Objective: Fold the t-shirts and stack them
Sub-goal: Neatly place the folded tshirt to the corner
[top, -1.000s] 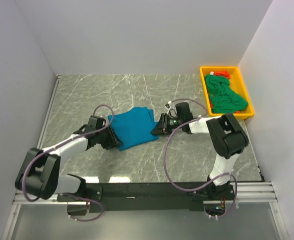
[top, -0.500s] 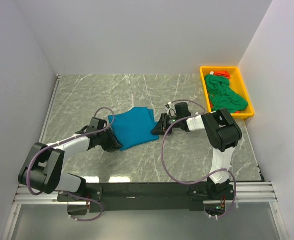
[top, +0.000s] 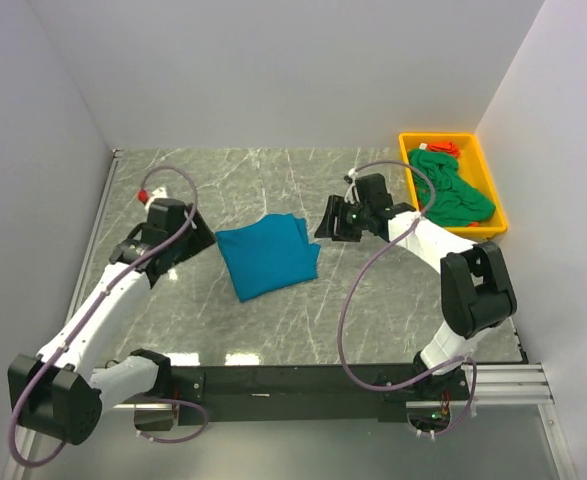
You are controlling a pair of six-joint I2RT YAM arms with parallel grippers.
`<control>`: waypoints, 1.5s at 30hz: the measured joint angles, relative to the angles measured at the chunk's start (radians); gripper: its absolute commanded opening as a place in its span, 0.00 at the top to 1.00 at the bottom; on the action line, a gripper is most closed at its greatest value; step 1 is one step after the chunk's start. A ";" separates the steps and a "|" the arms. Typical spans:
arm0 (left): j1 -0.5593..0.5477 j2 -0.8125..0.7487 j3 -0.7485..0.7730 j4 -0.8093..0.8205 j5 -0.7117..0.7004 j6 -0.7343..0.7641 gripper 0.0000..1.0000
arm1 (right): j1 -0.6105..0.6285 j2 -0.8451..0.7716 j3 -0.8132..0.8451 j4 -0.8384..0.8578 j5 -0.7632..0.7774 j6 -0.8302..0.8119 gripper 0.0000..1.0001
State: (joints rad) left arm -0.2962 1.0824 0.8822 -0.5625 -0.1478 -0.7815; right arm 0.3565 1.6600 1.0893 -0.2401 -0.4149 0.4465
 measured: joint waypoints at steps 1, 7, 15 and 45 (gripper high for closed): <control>0.011 -0.005 0.024 -0.005 -0.033 0.019 0.17 | 0.009 0.003 0.020 -0.026 0.043 -0.011 0.29; 0.091 0.022 0.098 -0.026 -0.167 0.126 0.16 | 0.109 0.084 0.124 -0.159 0.231 -0.059 0.18; 0.116 0.090 0.079 0.012 -0.223 0.206 0.17 | 0.204 0.271 0.262 -0.241 0.344 -0.089 0.14; 0.179 0.073 0.055 0.025 -0.159 0.241 0.18 | 0.206 0.127 0.053 -0.395 0.591 -0.196 1.00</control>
State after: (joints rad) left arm -0.1173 1.1553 0.9367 -0.5373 -0.3065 -0.5404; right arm 0.5629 1.7874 1.1423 -0.6350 0.1761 0.2508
